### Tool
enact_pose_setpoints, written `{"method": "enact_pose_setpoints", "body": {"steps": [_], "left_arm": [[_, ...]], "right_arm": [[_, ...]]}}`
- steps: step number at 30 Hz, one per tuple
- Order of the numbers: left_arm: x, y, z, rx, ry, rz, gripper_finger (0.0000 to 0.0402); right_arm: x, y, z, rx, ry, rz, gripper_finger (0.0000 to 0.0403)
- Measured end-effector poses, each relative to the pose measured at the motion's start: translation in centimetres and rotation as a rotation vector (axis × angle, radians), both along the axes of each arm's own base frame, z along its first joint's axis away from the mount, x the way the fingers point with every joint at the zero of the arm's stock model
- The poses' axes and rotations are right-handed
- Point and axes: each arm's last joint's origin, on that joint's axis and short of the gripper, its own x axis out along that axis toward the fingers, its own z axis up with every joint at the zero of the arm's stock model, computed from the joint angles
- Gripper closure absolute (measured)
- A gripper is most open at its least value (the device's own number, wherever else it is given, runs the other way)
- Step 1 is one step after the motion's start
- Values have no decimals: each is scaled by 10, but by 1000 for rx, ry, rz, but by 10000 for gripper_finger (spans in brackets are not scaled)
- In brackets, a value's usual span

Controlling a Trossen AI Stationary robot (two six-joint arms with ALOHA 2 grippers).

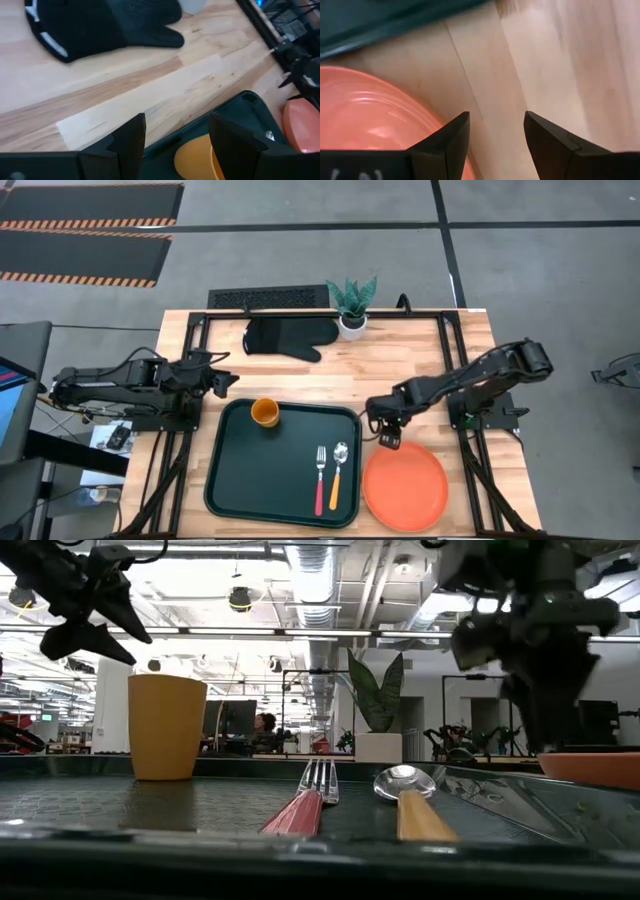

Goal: Pick and place plate/cup/fork/spoon on tray
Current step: Put the orange plate under the cup on the tray

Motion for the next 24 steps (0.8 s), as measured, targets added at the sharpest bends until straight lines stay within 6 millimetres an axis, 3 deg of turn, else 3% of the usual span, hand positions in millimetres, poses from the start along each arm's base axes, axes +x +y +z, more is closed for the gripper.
{"method": "enact_pose_setpoints", "body": {"steps": [4, 15, 24], "left_arm": [[3, -1, 3, 13, -32, -66, 203], [15, -2, 22, 96, -223, -166, 182], [19, -4, 30, 111, -307, -238, 177]], "right_arm": [[-8, 3, -3, 33, -30, -97, 188], [-32, -6, 32, 30, -98, -252, 183], [-43, -7, 31, 4, -3, -468, 183]]}}
